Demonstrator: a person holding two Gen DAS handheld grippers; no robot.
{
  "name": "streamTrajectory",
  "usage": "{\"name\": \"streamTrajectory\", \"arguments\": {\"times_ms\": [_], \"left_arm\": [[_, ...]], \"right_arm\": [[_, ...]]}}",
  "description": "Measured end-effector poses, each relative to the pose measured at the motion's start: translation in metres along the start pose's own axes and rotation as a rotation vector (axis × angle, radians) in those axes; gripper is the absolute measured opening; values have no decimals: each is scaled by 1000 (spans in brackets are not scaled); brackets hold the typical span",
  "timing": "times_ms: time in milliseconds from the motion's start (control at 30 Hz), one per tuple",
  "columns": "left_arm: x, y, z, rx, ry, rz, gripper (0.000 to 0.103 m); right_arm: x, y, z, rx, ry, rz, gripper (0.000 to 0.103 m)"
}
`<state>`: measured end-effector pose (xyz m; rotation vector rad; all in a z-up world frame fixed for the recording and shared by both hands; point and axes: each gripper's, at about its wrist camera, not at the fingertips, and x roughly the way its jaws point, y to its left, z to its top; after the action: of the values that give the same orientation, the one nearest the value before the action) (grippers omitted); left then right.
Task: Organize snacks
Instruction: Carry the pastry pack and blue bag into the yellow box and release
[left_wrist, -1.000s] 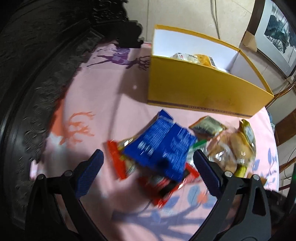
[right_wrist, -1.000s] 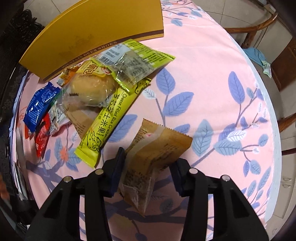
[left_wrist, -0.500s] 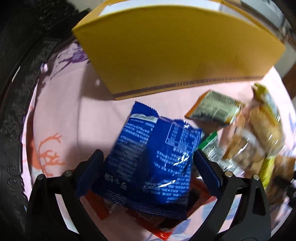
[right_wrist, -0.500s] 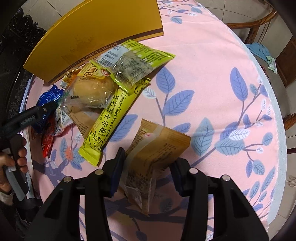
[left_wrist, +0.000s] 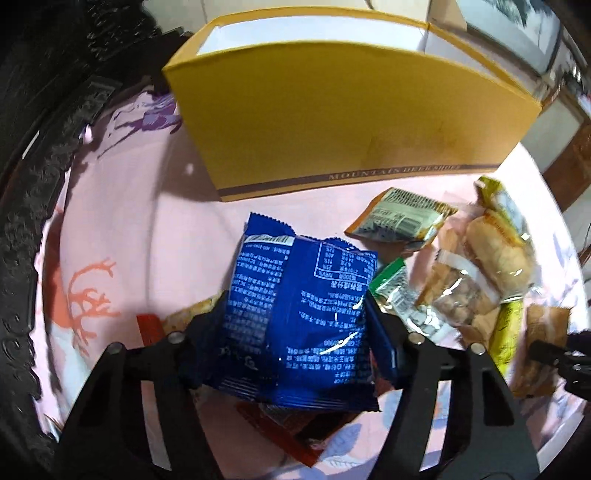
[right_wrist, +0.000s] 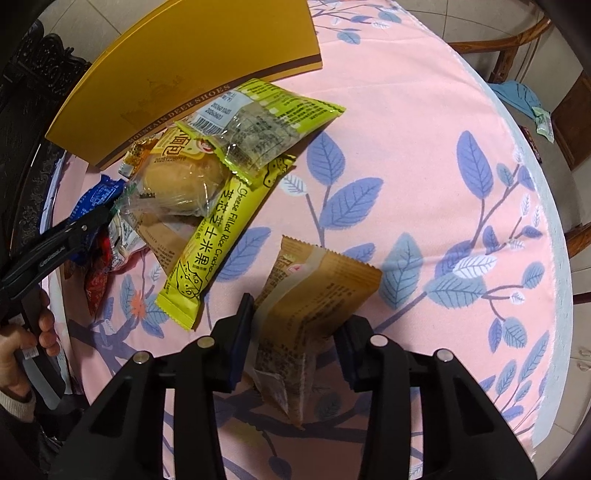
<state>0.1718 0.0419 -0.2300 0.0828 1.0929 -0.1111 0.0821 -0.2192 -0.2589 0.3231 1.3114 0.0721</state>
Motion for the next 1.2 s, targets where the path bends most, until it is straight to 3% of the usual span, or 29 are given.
{"name": "streamTrajectory", "arguments": {"times_ms": [300,700,1200], "left_arm": [[-40,13,-19,-125,-52,-97,68],[-98,-1,-20,-119,-128,-125,68],[-170,-24,35,-153,-320,-138,68]], "right_arm": [[-16,-14,-6,33,-18,39,36],[-70,-5,1,-53,-136,83,36],[-131,43,83,-197,-322,218,37]]}}
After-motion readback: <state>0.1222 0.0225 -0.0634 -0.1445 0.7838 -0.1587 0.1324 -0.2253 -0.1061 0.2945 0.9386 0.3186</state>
